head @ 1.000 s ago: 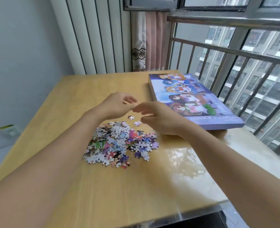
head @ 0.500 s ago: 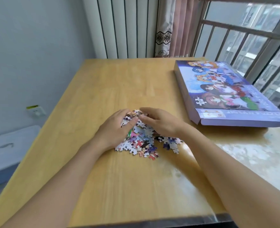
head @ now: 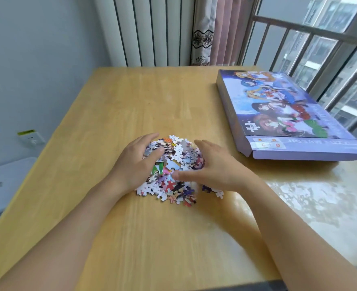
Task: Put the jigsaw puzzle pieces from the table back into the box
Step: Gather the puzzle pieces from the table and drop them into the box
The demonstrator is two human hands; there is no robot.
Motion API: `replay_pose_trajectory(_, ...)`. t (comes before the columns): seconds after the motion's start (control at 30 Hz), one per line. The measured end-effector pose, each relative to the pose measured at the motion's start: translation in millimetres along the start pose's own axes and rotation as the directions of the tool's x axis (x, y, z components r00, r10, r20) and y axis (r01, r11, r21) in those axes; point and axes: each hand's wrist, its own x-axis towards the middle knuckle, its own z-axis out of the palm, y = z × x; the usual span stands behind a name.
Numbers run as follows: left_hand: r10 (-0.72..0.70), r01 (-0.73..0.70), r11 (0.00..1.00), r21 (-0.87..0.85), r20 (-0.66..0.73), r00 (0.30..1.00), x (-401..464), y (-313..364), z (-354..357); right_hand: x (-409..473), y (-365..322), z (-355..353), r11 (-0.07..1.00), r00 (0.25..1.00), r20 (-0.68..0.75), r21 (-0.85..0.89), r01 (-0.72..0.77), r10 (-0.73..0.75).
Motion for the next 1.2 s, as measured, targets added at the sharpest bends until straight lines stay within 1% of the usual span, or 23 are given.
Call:
replay_pose_trajectory(0.07,-0.023,0.025,0.995,-0.094,0.025,0.999,-1,0,1,-2,-2,1,0.998,0.998,0.05,0.047,0.038,-0.04)
replay_pose_trajectory(0.13,-0.043,0.049,0.974,-0.223,0.034,0.999,-1,2,4,0,-4,7,0.997,0.996,0.052,0.014,0.074,-0.075)
replay_pose_trajectory(0.2,-0.069,0.075,0.949,-0.307,0.029,0.997,1,3,6,6,-7,15,0.994,0.993,0.047,-0.017,0.11,-0.109)
replay_pose_trajectory(0.3,-0.101,0.108,0.913,-0.394,0.039,0.994,2,5,7,16,-13,17,0.988,0.988,0.085,-0.069,0.138,-0.132)
replay_pose_trajectory(0.4,-0.097,0.106,0.897,-0.43,0.043,0.994,1,3,6,22,-17,10,0.974,0.98,0.136,-0.158,0.163,-0.142)
replay_pose_trajectory(0.57,-0.084,0.093,0.887,-0.453,0.04,0.996,0,1,2,24,-20,4,0.974,0.982,0.107,-0.152,0.169,-0.154)
replay_pose_trajectory(0.67,-0.082,0.097,0.886,-0.453,0.052,0.995,-2,2,0,21,-20,-2,0.971,0.977,0.18,-0.185,0.15,-0.116)
replay_pose_trajectory(0.73,-0.055,0.087,0.898,-0.432,0.088,0.995,-4,2,0,18,-21,-3,0.954,0.967,0.234,-0.257,0.157,-0.096)
replay_pose_trajectory(0.83,-0.002,0.052,0.93,-0.364,0.136,0.991,-7,0,1,21,-24,-2,0.935,0.969,0.22,-0.304,0.18,-0.116)
replay_pose_trajectory(1.0,0.058,-0.007,0.923,-0.384,0.122,0.991,-8,-1,-1,27,-21,-8,0.955,0.979,0.131,-0.233,0.185,-0.158)
replay_pose_trajectory(1.1,0.087,-0.039,0.929,-0.368,0.114,0.99,-10,-4,0,28,-19,-4,0.966,0.979,0.085,-0.166,0.199,-0.187)
replay_pose_trajectory(1.2,0.137,-0.105,0.962,-0.252,0.114,0.984,-11,-3,0,30,-17,-4,0.977,0.981,0.035,-0.083,0.194,-0.192)
